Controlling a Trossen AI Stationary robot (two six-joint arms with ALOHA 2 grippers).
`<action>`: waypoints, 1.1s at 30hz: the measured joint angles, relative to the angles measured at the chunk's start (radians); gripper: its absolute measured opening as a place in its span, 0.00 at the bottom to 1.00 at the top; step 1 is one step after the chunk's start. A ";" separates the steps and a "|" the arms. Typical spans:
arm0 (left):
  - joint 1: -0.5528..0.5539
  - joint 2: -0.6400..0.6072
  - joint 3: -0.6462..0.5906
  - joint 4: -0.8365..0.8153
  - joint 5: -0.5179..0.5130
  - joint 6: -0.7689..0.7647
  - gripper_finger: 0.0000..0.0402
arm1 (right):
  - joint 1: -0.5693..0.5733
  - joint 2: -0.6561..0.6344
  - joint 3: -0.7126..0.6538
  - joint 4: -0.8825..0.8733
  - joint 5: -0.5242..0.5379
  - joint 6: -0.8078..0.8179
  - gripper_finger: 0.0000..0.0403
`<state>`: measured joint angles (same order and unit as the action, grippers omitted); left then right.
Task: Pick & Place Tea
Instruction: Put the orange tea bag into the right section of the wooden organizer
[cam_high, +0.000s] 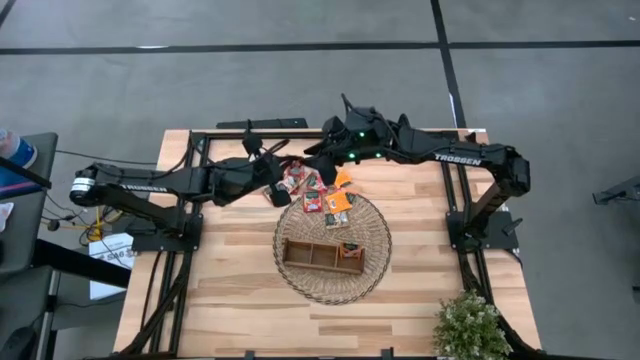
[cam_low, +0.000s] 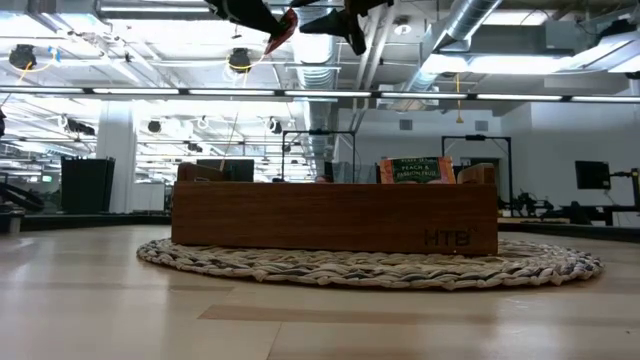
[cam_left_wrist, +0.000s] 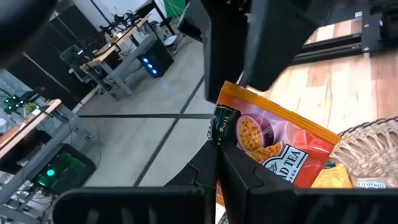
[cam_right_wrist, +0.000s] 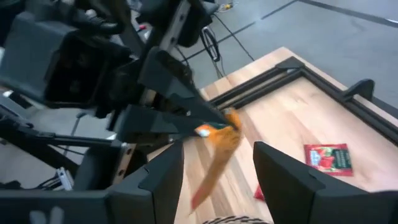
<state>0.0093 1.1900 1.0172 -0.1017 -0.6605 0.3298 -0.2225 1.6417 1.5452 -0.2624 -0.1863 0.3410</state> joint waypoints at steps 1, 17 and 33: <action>0.000 0.000 0.000 0.000 -0.001 0.000 0.00 | 0.001 0.000 0.000 0.003 -0.001 0.000 0.45; -0.011 0.000 0.000 0.068 0.020 0.044 0.00 | 0.008 0.000 0.000 0.003 0.002 0.026 0.34; -0.011 -0.001 0.000 0.067 0.052 0.043 0.00 | 0.011 0.000 0.000 -0.002 -0.047 -0.036 0.00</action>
<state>-0.0017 1.1895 1.0172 -0.0345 -0.6086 0.3725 -0.2119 1.6417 1.5452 -0.2644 -0.2337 0.3051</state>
